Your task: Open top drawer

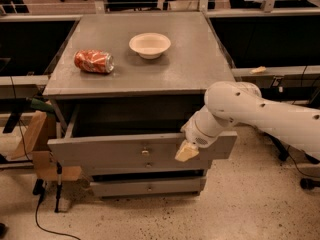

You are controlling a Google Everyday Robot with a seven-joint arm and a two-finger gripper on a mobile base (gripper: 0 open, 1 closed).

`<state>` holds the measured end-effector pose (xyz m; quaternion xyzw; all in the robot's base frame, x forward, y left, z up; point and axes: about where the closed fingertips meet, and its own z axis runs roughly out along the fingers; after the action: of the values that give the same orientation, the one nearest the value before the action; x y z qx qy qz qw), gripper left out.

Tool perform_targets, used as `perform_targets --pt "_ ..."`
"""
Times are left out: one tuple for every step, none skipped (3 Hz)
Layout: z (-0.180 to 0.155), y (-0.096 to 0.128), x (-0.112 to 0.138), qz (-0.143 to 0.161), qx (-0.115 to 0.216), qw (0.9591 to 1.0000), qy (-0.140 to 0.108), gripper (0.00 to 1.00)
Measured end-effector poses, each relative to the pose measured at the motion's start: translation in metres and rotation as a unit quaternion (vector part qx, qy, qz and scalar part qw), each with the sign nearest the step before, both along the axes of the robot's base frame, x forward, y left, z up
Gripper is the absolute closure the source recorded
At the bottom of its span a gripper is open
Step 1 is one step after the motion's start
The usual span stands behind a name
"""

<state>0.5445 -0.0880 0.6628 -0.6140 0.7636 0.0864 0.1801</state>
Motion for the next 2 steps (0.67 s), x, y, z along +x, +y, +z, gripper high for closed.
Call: perform_targets --pt "0.0041 0.0003 0.0002 0.000 0.000 1.0000 0.000 0.71" --pt "0.0082 0.0002 0.0011 0.000 0.000 1.0000 0.000 0.94"
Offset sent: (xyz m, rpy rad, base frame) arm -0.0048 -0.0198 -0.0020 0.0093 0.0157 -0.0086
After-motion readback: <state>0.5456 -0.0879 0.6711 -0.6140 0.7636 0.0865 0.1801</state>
